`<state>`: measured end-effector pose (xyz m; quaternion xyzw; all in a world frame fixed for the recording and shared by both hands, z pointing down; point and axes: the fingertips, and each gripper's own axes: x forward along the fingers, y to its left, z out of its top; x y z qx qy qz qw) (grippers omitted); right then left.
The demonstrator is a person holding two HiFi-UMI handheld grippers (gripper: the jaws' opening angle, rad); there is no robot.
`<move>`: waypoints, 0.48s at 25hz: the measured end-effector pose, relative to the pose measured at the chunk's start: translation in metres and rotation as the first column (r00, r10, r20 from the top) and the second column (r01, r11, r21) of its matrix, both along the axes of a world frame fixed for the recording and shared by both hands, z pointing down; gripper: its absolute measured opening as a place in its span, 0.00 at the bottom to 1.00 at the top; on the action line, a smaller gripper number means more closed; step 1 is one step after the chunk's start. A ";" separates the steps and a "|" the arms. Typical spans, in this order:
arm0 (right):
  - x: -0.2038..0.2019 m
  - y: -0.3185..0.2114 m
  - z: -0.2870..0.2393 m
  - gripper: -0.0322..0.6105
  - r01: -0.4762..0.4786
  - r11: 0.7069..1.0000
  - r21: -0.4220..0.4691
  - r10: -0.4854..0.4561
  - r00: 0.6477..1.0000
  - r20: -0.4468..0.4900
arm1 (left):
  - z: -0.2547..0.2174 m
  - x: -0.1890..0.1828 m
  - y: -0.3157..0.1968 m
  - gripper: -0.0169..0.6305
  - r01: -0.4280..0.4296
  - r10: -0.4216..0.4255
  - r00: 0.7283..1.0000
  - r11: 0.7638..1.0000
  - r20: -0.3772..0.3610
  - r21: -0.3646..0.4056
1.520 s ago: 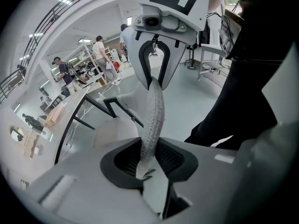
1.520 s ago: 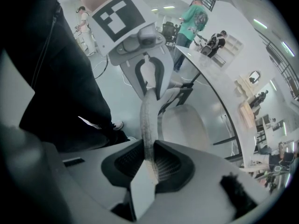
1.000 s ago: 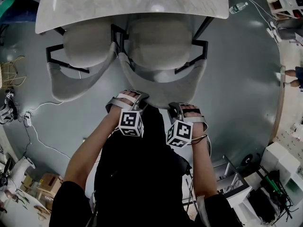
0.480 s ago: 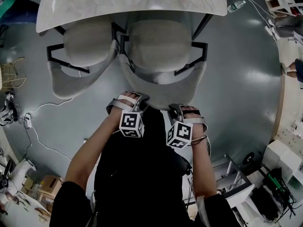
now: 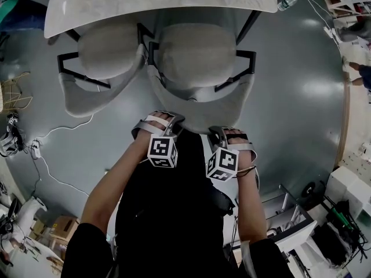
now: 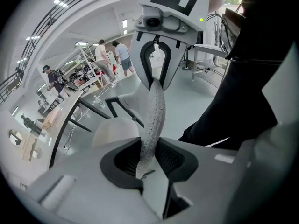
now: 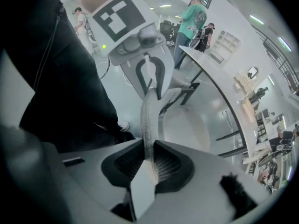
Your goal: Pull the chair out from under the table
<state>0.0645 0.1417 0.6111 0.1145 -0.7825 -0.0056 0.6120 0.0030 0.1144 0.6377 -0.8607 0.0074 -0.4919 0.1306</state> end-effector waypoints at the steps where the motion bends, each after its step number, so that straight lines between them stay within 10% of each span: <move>1: -0.001 0.000 0.000 0.17 -0.001 1.000 0.002 0.001 1.000 0.000 | 0.000 -0.001 0.000 0.18 0.000 0.000 1.000 1.000 -0.001 0.000; 12: 0.004 0.001 0.001 0.17 0.001 1.000 0.016 0.000 1.000 -0.004 | 0.002 0.004 0.000 0.18 0.030 -0.030 1.000 1.000 0.006 0.007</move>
